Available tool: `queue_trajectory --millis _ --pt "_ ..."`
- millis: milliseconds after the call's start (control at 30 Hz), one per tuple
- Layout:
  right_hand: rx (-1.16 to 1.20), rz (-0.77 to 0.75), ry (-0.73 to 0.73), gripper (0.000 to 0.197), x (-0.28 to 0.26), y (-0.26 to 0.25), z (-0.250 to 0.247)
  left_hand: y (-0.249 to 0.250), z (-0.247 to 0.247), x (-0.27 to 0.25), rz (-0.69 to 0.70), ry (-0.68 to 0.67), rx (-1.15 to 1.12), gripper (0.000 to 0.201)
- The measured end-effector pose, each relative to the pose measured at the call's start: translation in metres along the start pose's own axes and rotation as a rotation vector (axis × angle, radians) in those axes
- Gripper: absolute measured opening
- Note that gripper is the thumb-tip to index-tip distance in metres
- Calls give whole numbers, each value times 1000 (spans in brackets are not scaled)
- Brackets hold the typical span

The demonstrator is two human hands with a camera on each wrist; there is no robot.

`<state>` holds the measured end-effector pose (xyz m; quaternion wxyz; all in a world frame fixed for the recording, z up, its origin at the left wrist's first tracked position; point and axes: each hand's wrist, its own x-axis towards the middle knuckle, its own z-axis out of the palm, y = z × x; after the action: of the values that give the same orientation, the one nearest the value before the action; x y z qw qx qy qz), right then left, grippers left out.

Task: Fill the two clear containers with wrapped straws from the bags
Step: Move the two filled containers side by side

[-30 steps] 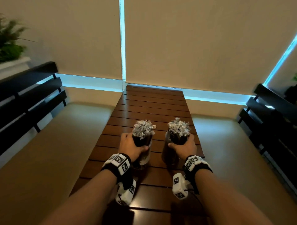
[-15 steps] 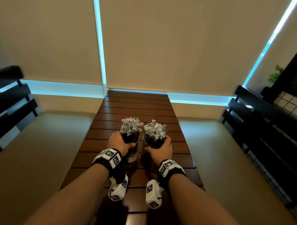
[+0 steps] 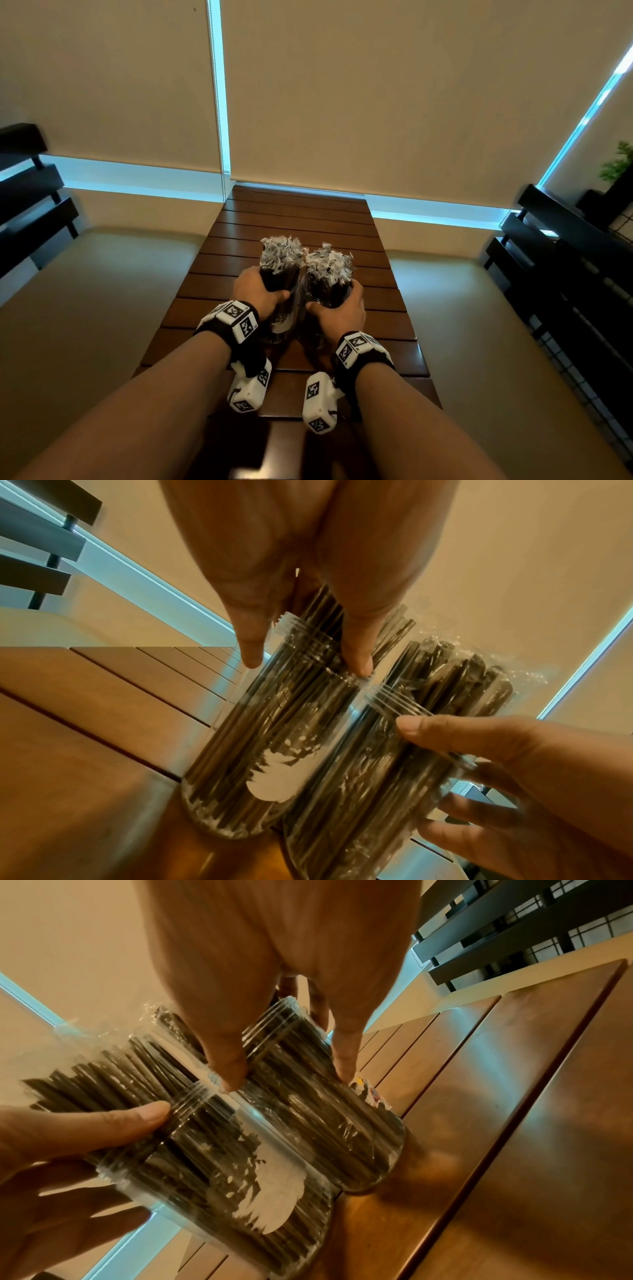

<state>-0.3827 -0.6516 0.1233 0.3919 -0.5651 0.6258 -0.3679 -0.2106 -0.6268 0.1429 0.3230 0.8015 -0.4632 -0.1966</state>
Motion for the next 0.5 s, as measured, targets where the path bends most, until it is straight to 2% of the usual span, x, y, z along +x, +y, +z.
queue_trajectory --millis 100,133,233,267,333,400,500 --pt "-24 12 -10 98 0 0 -2 4 -5 -4 -2 -37 -10 48" --pt "-33 12 -16 99 -1 -2 -4 2 -6 -3 -3 -50 -11 57" --pt "-54 19 -43 110 -10 -8 -12 -10 -15 -7 -40 -79 -13 117" --pt "-57 31 -52 113 -15 -11 -16 -15 -19 -11 -74 -91 -3 131" --pt "-66 18 -53 112 -24 -20 -25 -25 -27 -20 -101 -120 18 140" --pt "-119 -59 11 95 -32 -33 -38 -33 -42 -30 -64 -143 34 137" --pt "-150 -226 155 42 -50 -63 -75 -52 -67 -63 -11 -163 129 118"
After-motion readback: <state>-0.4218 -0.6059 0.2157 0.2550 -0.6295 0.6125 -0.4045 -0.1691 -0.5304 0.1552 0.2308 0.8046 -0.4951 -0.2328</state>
